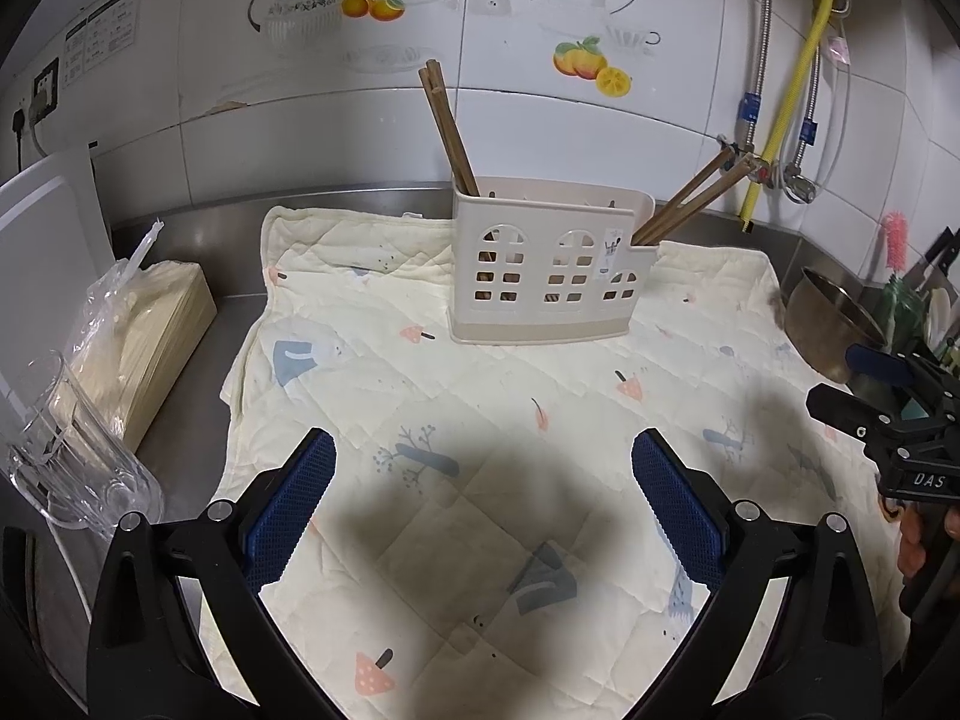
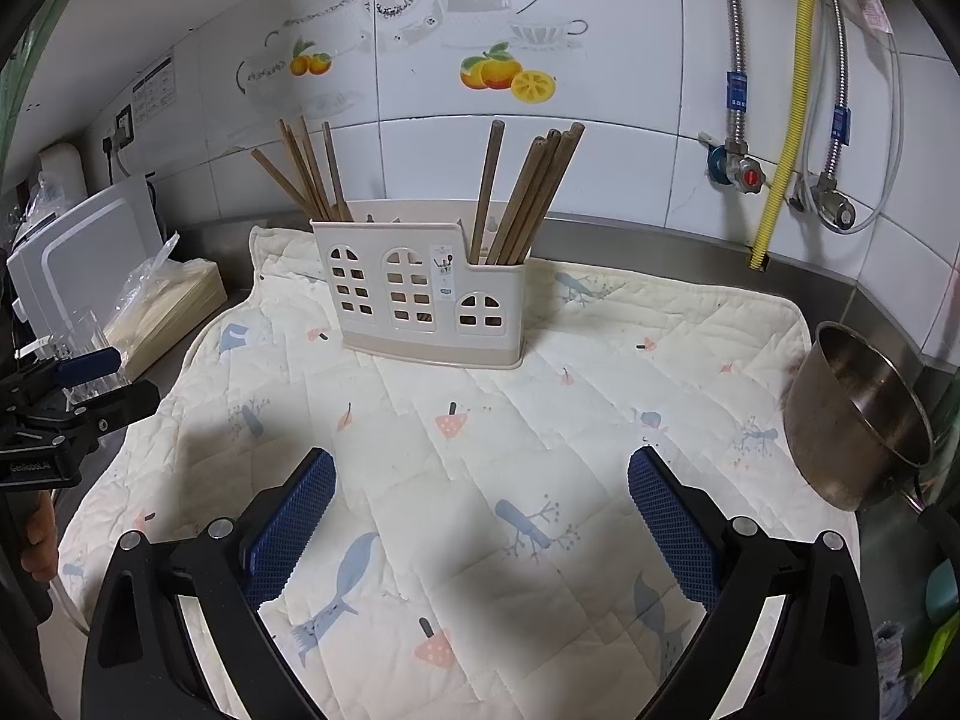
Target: Organize utensils
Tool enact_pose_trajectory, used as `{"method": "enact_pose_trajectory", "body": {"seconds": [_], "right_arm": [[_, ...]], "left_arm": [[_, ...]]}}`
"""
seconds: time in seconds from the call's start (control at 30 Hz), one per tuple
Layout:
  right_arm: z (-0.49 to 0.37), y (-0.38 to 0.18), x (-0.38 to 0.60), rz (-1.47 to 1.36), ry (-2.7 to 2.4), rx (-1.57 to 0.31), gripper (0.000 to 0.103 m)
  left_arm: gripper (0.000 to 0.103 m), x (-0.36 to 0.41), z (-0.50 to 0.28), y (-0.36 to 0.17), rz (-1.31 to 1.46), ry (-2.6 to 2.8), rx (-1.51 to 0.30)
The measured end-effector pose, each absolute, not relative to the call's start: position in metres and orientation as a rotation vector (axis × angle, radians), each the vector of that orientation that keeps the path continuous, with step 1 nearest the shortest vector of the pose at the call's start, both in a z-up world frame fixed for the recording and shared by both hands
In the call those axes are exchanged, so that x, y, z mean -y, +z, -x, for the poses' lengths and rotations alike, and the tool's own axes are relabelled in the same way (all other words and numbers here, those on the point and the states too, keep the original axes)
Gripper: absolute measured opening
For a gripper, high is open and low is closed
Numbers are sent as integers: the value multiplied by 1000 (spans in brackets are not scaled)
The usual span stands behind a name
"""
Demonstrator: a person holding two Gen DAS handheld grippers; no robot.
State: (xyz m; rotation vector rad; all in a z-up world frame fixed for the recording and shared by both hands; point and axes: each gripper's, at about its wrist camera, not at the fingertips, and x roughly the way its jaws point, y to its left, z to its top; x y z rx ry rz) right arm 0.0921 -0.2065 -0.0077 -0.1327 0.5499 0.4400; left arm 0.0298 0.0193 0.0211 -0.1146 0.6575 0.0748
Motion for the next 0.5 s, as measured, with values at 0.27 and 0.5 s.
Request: {"method": "enact_pose_trajectory", "body": {"seconds": [0.27,0.5], "right_arm": [[-92,-9,207,132,440,-553,95],[-92,-12,206,131,438,-559,95]], "left_arm": [[98,-18,-30,20,115,73,-660],[98,-17,-30,19,121,71,-664]]}}
